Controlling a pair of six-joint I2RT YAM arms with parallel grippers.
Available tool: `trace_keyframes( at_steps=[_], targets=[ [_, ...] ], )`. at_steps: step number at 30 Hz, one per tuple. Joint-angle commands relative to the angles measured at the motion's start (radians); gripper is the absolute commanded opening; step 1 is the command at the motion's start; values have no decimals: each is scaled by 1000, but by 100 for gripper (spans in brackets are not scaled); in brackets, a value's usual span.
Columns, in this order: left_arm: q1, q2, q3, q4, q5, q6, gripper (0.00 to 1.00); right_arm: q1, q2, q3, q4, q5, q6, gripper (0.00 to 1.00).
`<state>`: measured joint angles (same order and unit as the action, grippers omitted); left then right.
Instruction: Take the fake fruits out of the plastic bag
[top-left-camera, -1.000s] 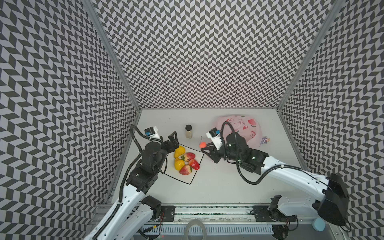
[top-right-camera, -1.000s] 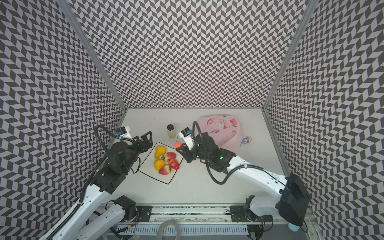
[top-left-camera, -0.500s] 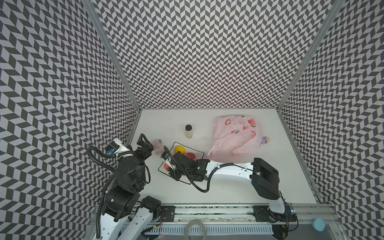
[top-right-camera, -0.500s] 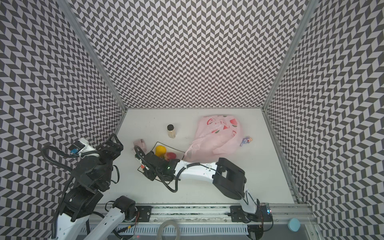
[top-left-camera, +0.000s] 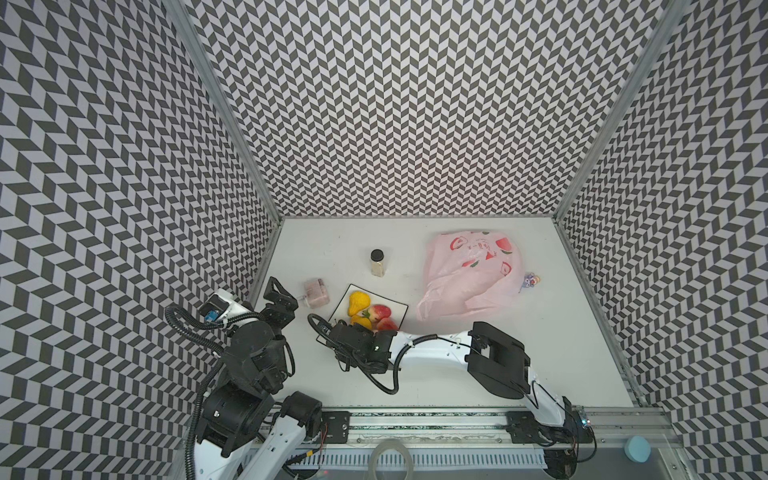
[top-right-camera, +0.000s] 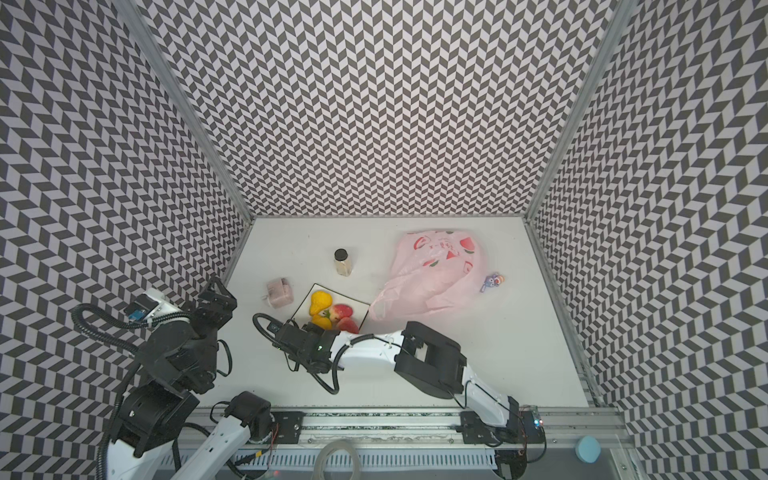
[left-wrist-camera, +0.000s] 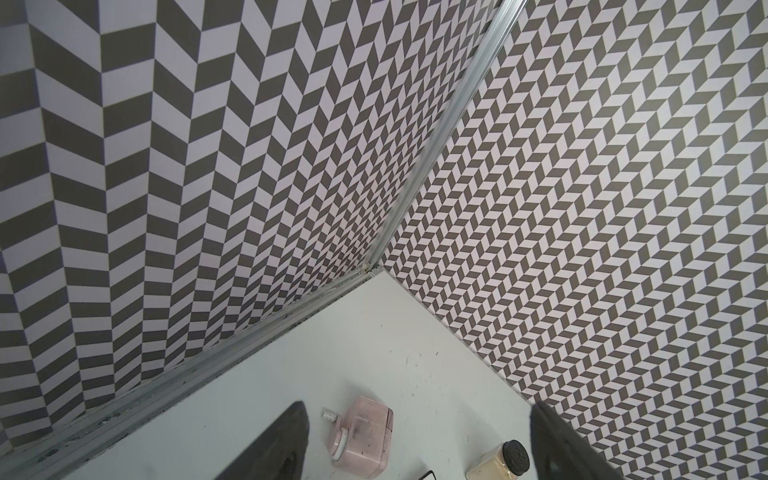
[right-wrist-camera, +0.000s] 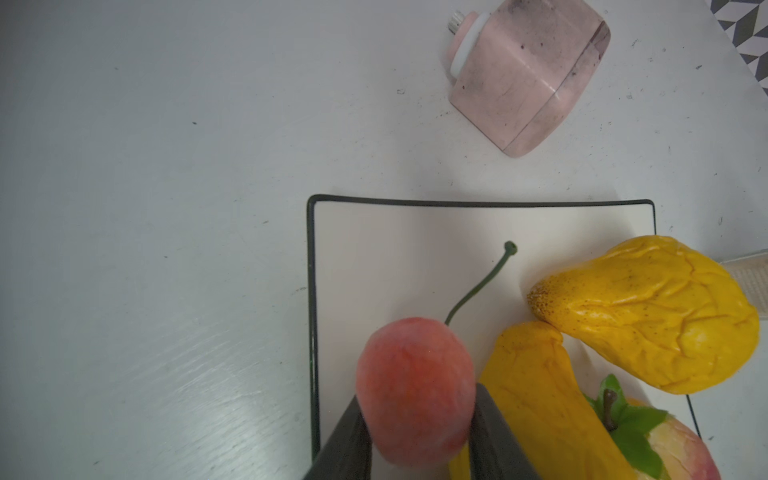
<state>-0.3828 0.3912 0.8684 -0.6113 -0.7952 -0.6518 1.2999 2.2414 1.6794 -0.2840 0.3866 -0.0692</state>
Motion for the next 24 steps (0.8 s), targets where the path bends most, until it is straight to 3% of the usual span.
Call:
trace_keyframes(
  at_steps=[1,13,24],
  targets=[
    [4,-8,19,-2,-33,-6,83,8,27,26,38,43,-23,39],
    [4,36,2,56,38,-5,83,13,-32,-3,131,75,-47,64],
    [4,68,59,92,87,46,83,15,-450,-280,341,-96,28,71]
  ],
)
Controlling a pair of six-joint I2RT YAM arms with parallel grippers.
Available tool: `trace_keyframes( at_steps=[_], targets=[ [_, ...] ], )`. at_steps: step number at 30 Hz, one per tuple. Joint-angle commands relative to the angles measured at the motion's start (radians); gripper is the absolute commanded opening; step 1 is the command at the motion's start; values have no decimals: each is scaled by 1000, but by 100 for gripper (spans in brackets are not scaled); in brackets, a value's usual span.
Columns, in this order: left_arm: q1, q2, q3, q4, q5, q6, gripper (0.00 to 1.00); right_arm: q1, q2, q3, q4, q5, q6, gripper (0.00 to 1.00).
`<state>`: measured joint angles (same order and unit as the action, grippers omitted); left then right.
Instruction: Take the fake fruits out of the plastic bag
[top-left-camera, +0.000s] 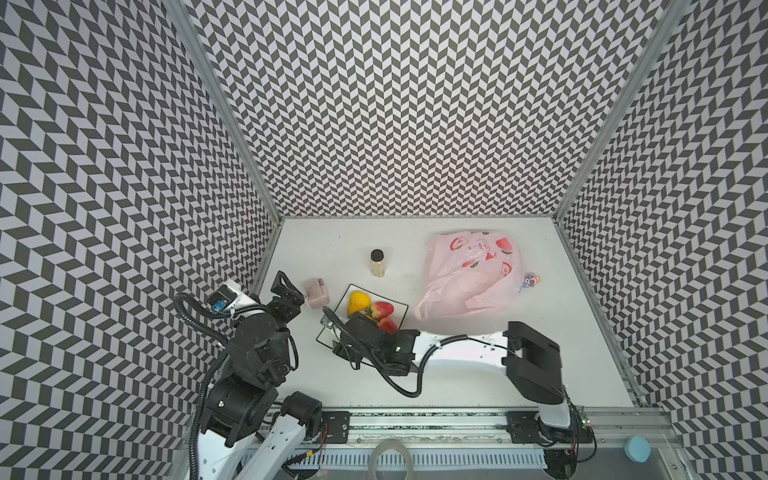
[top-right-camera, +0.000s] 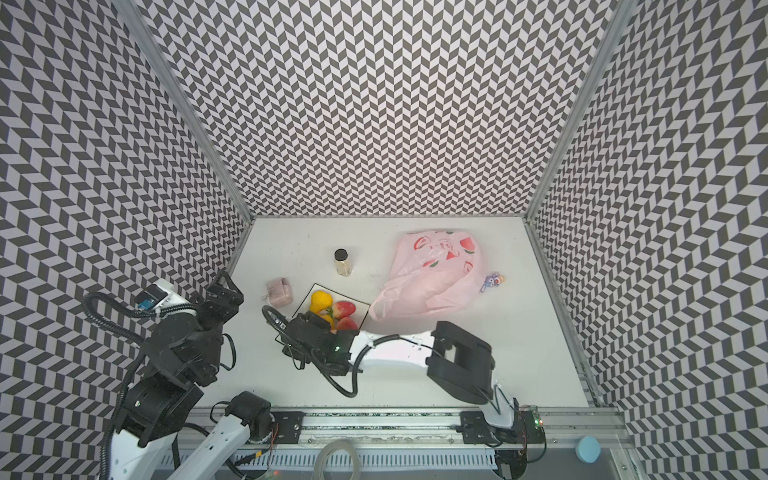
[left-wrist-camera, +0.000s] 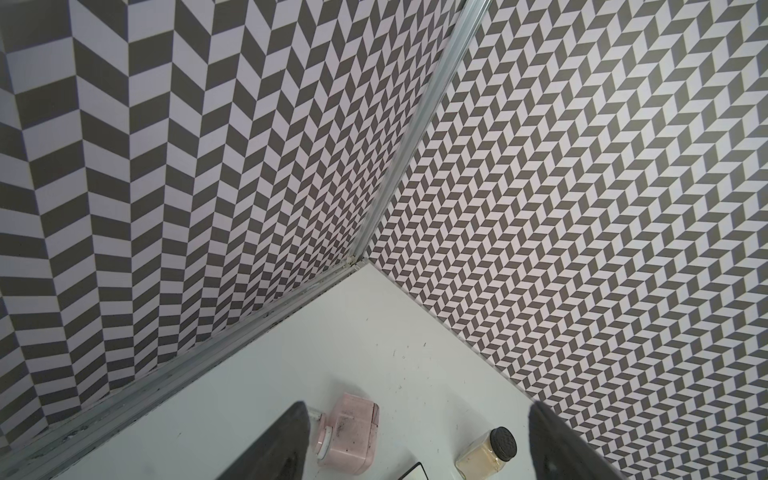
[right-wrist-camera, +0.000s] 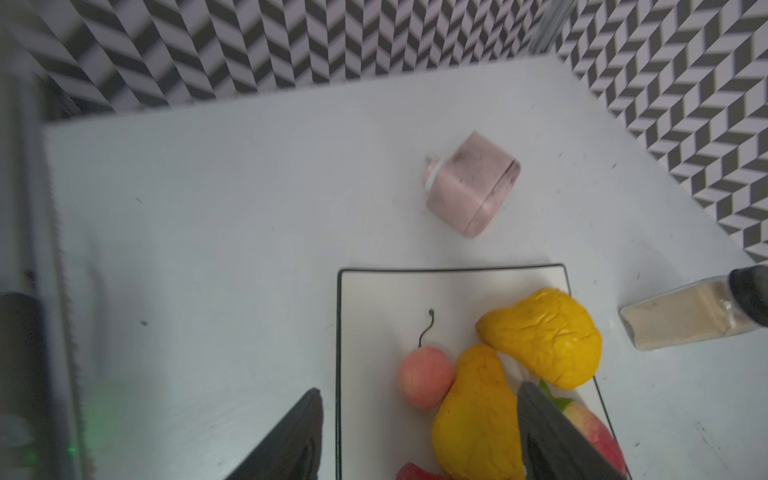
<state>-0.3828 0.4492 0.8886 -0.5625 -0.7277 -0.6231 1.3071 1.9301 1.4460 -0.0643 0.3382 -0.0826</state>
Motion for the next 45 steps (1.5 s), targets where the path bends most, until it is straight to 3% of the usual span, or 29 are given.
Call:
trace_keyframes(
  at_steps=[1,5,9,14,16,20,24,28,33,37,42,45],
  targets=[
    [4,14,39,50,28,24,83,8,-179,-75,123,-47,61,71],
    [4,55,18,132,134,93,83,-1,-378,-215,121,28,144,70],
    [5,144,-1,246,406,217,82,-64,-571,-298,-3,155,307,68],
    [-32,306,-9,391,849,328,81,-314,-733,-332,-281,152,522,67],
    [-101,367,-9,417,931,371,83,-441,-791,-363,-382,133,572,69],
    [-317,488,2,372,902,453,93,-727,-929,-486,-467,-14,541,75],
    [-482,583,-40,396,810,456,96,-974,-944,-552,-512,-111,528,84],
    [-531,702,-33,371,727,395,100,-1117,-895,-619,-377,-179,556,91],
    [-536,829,-13,374,629,352,97,-1165,-736,-639,-178,-266,582,92],
    [-533,891,-35,462,578,344,88,-1198,-612,-617,-80,-334,573,80],
    [-534,919,-23,519,616,350,55,-1245,-539,-553,-100,-394,510,29],
    [-533,914,-37,577,661,349,36,-1249,-572,-532,-106,-438,465,12]
  ],
)
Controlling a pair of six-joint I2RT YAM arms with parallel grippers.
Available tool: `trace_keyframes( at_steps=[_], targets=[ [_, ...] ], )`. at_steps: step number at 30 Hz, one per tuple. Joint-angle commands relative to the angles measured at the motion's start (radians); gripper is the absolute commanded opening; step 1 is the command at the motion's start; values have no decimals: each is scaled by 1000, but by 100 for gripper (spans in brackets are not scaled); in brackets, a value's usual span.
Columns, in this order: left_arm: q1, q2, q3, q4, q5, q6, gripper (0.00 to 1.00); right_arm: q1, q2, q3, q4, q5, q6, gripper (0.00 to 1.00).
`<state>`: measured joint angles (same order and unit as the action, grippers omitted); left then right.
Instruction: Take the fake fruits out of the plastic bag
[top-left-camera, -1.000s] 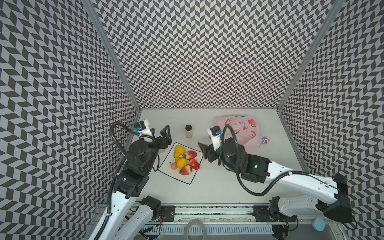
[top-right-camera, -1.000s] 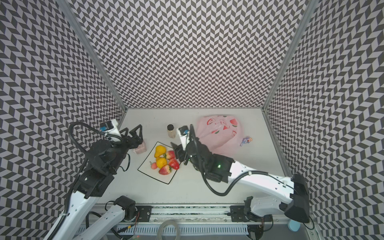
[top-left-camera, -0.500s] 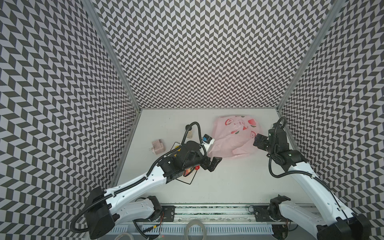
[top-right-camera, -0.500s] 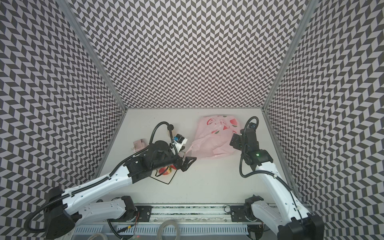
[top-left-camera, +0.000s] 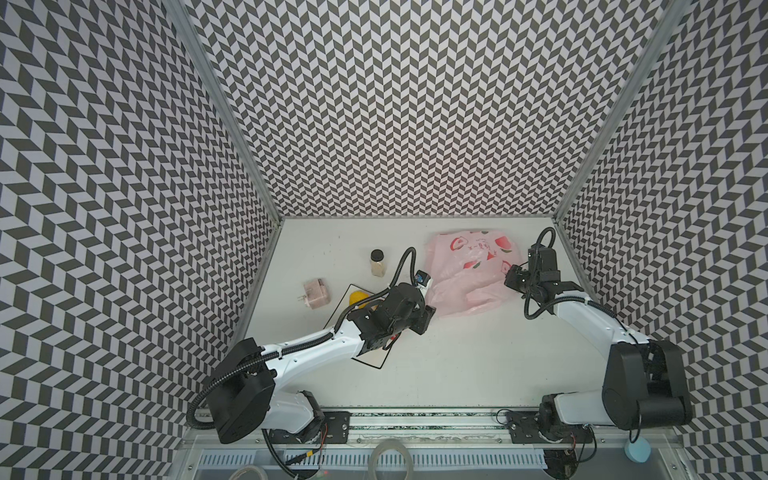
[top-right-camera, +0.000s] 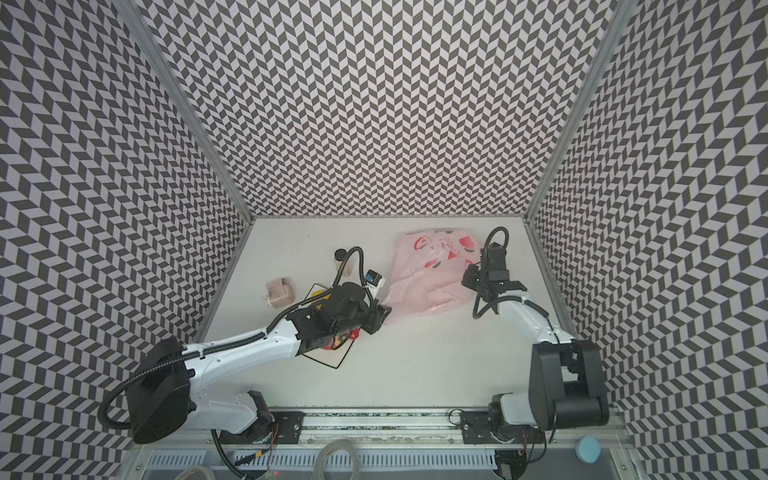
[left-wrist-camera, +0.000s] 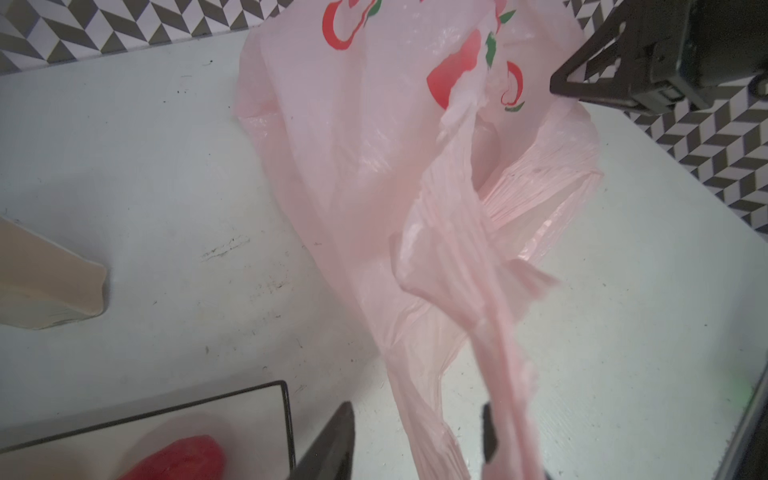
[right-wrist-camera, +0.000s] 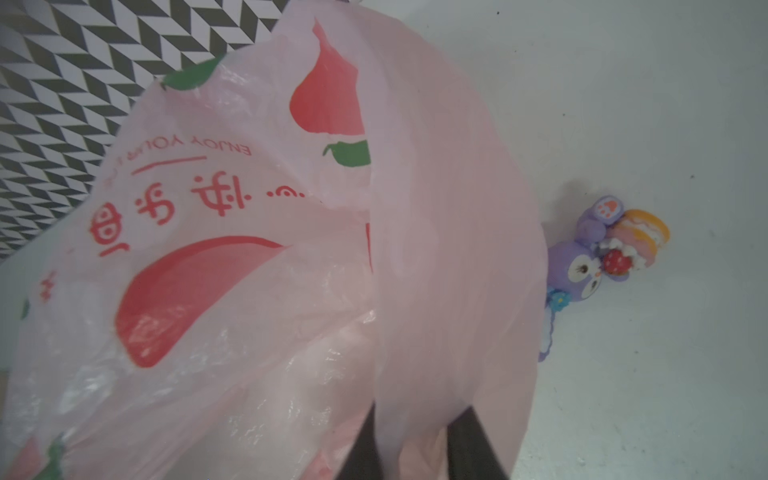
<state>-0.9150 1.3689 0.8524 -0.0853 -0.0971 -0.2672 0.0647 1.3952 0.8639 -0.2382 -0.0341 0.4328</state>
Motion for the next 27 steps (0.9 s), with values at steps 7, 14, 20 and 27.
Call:
trace_keyframes(
  at_steps=[7,14,20,27],
  targets=[
    [0,1,-36,144,45,-15,1,2,-142,110,56,-425,-129,1],
    [4,-1,-49,168,49,-20,0,17,-241,106,82,-429,-115,0],
    [7,-19,-50,173,46,-27,0,15,-233,10,110,-301,-84,0],
    [-10,-14,-51,158,103,-24,0,14,-137,-63,151,-218,-63,6]
  ],
)
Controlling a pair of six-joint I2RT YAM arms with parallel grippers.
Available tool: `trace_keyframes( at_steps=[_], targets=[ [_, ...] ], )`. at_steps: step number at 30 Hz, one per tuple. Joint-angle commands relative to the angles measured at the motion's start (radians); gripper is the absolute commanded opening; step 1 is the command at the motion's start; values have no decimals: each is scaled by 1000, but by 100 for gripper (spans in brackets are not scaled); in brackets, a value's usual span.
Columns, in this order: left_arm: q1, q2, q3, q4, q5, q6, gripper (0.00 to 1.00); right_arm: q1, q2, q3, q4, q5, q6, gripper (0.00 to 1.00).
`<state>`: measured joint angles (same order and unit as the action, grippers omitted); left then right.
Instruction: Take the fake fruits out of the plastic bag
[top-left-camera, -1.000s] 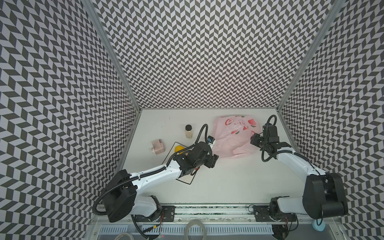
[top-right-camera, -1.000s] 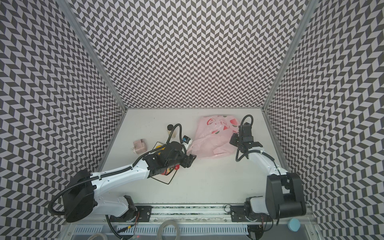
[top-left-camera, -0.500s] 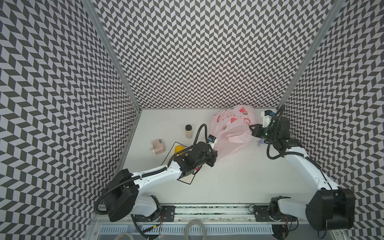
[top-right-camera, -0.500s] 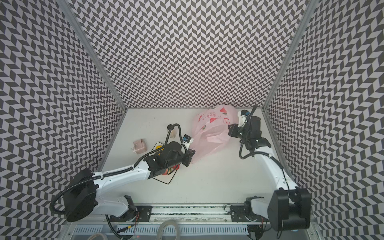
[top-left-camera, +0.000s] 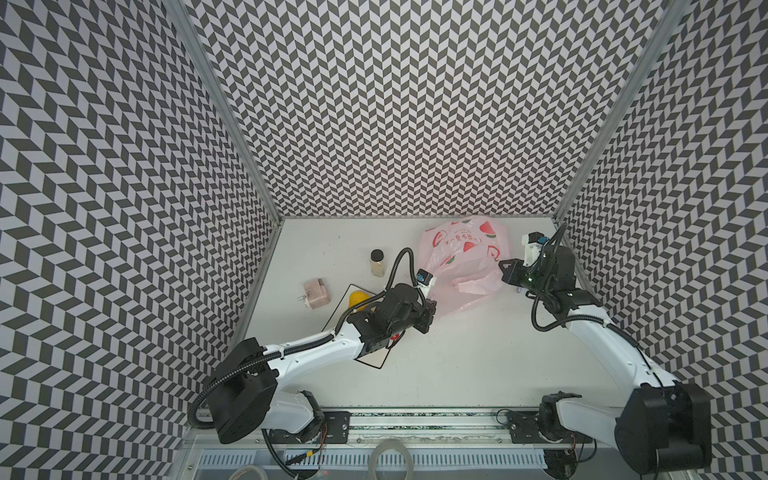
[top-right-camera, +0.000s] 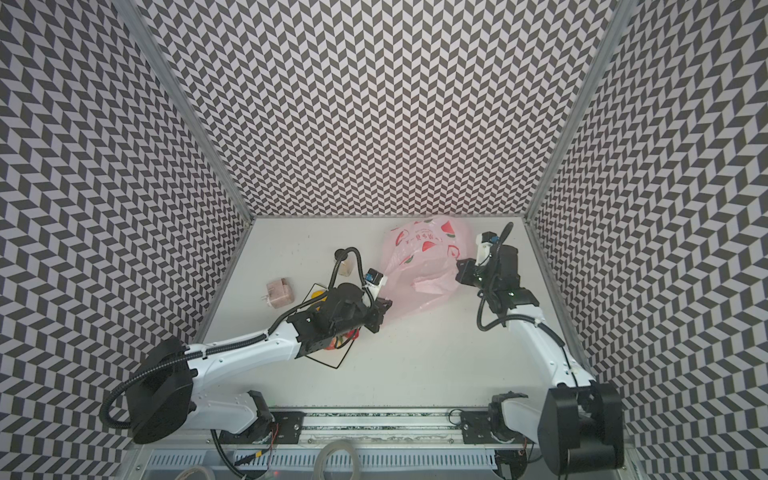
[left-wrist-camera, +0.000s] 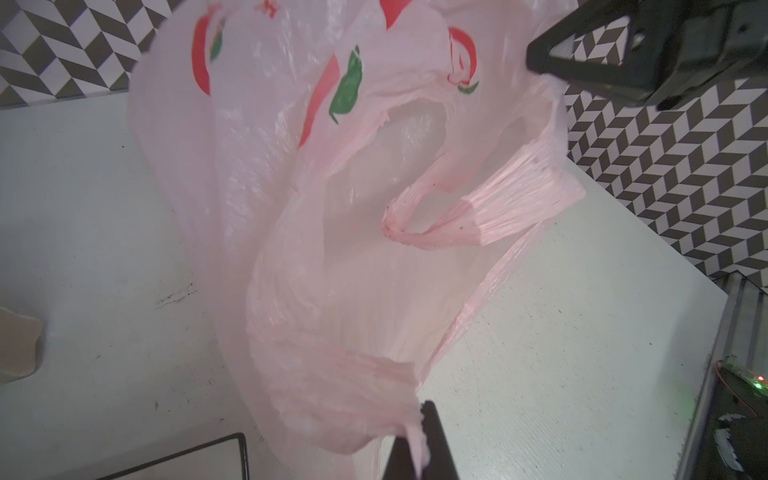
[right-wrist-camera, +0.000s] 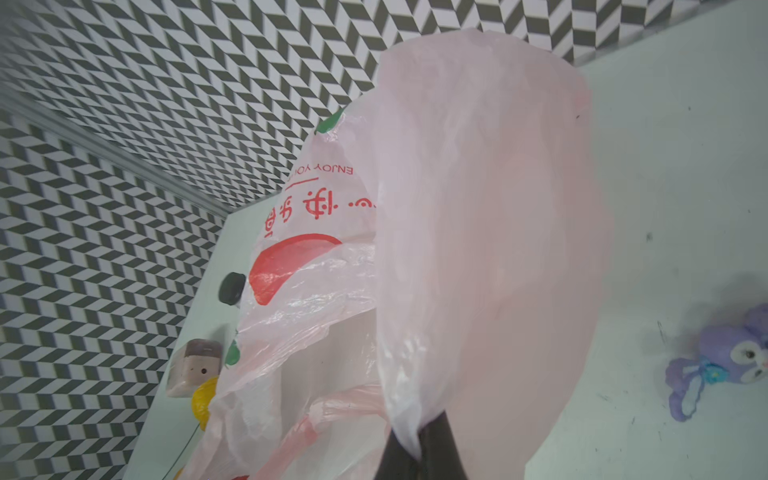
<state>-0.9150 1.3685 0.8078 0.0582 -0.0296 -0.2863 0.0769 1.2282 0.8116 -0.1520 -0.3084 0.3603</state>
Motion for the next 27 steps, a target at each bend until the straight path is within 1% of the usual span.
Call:
trace_keyframes(
  at_steps=[1,2,4,5,6,7,8,9,11,12,14,16,17,19,21,23,25,27],
  targets=[
    [-16,-13,-6,12,37,-4,0,1,43,-11,58,59,2,8],
    [-23,-13,-5,9,39,-2,0,0,52,-14,54,64,-2,12],
    [-33,-10,-2,0,40,-1,2,0,50,-21,47,87,-6,24],
    [-35,-9,1,-6,38,-1,10,0,39,-28,43,107,-6,35],
    [-35,-12,8,-17,24,-3,24,-1,24,-32,36,131,-6,44],
    [-35,-16,13,-26,1,-7,39,-2,4,-34,26,159,-5,51],
    [-35,-28,19,-32,-31,-10,56,-3,-21,-34,8,198,-3,58],
    [-36,-46,22,-32,-60,-8,70,-5,-48,-32,-8,238,-3,64],
    [-35,-95,26,-24,-108,-7,82,-11,-109,-29,-37,308,-15,71],
    [-35,-122,31,-23,-132,-7,86,-14,-144,-29,-46,346,-19,74],
    [-35,-179,49,-27,-177,-5,91,-20,-220,-38,-37,425,-35,77],
    [-31,-234,67,-39,-238,-5,98,-22,-300,-74,13,503,-57,81],
    [-26,-267,71,-43,-282,-2,99,-24,-340,-100,49,549,-64,83],
    [0,-319,68,-50,-372,1,100,-25,-390,-165,134,638,-78,84],
    [61,-368,47,-62,-444,-8,100,-26,-415,-237,244,684,-103,84],
    [164,-422,2,-70,-490,-23,99,-28,-406,-323,381,703,-129,84],
    [266,-474,-67,-51,-538,-7,99,-28,-367,-394,519,670,-177,83],
    [372,-521,-147,-11,-593,14,98,-28,-307,-449,640,677,-192,84]
  ],
)
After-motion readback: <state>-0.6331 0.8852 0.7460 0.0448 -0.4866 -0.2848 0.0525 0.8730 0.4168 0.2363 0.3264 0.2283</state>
